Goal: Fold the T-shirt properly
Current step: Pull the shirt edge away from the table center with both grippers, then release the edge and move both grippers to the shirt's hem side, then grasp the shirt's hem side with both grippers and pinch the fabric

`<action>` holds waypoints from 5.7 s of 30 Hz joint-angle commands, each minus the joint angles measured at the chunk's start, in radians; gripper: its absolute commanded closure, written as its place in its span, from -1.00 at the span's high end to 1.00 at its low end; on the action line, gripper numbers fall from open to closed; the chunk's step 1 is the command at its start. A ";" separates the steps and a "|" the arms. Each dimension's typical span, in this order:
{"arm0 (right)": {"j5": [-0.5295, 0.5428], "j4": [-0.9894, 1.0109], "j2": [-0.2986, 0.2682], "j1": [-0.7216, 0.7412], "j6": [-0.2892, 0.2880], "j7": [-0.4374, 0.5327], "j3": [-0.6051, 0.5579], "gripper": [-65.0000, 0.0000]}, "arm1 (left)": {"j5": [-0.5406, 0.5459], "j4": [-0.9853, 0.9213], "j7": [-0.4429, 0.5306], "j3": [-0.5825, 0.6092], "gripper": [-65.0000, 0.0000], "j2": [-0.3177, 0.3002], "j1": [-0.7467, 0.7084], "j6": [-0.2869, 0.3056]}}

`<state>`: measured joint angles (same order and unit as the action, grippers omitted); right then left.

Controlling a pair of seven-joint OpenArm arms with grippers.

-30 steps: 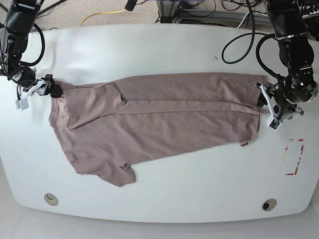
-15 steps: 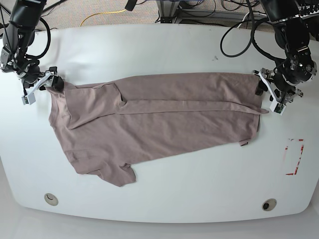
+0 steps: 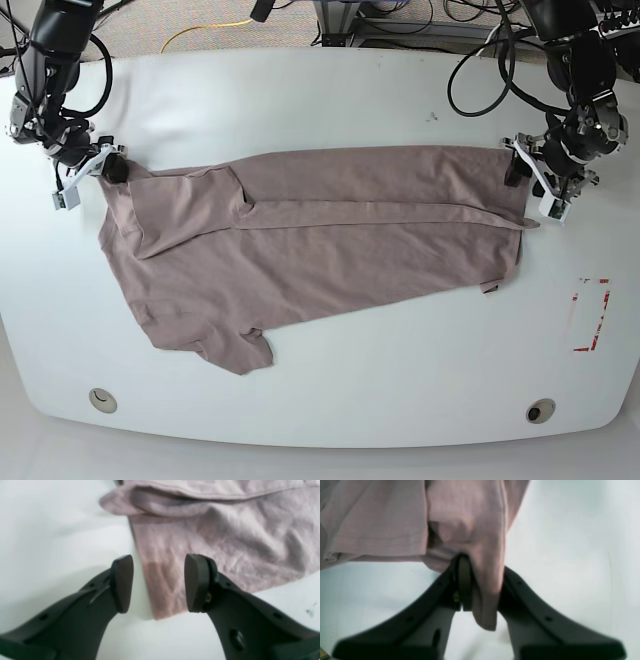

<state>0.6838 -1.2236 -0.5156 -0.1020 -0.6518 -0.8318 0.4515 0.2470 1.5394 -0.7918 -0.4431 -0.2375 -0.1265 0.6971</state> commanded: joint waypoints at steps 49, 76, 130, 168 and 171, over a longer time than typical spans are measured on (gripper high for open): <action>-0.006 -0.566 -0.022 -0.462 -0.003 -0.137 0.005 -0.40 | 0.002 0.138 -0.044 -0.161 -0.79 -0.176 -0.332 0.001; -0.005 -0.589 0.054 -0.212 0.000 -0.152 0.166 0.30 | -0.033 0.264 -0.255 -0.142 0.07 -0.036 0.084 0.001; -0.474 0.291 0.162 0.493 0.005 0.351 -0.296 -0.56 | -0.105 -0.081 -0.061 0.060 0.08 0.045 0.325 0.001; -0.464 0.403 0.165 0.520 -0.038 0.317 -0.191 0.23 | -0.096 -0.052 -0.059 0.111 0.41 0.045 0.267 -0.050; -0.471 0.388 0.186 0.520 -0.036 0.315 -0.193 0.22 | -0.096 -0.052 -0.059 0.111 0.41 0.045 0.270 -0.050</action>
<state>0.2234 -0.8219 -0.3286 0.4026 -0.6788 -0.4942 0.2604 0.1360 1.4704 -0.8700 -0.3309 -0.1806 0.1192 0.6510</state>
